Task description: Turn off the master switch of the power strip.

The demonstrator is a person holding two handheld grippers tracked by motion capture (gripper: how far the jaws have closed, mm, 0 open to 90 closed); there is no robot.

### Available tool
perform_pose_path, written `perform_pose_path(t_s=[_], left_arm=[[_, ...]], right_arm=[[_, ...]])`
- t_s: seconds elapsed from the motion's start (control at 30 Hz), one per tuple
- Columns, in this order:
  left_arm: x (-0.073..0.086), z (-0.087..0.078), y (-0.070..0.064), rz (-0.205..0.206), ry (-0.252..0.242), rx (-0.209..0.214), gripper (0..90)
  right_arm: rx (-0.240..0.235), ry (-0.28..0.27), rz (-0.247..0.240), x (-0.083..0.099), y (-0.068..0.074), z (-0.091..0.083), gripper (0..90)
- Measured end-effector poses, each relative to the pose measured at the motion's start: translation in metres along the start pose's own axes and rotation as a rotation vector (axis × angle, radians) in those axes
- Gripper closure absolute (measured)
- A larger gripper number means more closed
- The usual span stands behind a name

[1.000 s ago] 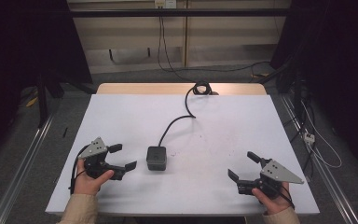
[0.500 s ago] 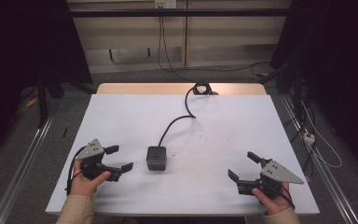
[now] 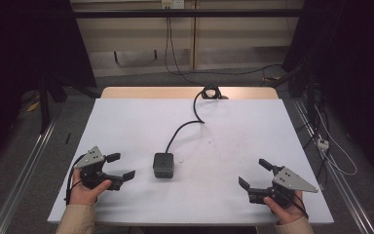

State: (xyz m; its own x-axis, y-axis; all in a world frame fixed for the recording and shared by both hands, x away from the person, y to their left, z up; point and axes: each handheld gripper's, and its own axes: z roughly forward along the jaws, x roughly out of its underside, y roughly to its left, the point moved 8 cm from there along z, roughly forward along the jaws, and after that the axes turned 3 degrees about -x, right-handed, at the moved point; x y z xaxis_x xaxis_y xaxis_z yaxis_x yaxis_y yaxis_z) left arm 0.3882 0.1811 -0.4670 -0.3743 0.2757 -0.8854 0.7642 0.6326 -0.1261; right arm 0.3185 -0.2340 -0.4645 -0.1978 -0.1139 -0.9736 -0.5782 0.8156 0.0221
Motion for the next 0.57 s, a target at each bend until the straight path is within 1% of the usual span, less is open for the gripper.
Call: perform_pose_path(t_s=[0.1,0.3,0.47,0.57], left_arm=[[0.0007,-0.0006,0.0008,-0.010,-0.004,-0.001,6.2],[0.0016,-0.0002,0.0018,-0.005,-0.004,-0.009,6.2],[0.0019,0.0011,0.0015,0.003,0.002,-0.007,6.2],[0.0017,0.0023,0.0015,-0.005,-0.001,-0.012,6.2]], right_arm=[[0.001,0.000,0.001,0.0000,-0.0001,0.0000,5.7],[-0.003,0.004,0.000,0.0005,0.0008,0.0005,5.7],[-0.002,0.002,0.001,0.0004,-0.0001,0.0003,5.7],[-0.002,0.003,0.001,0.0004,-0.0002,0.0006,5.7]])
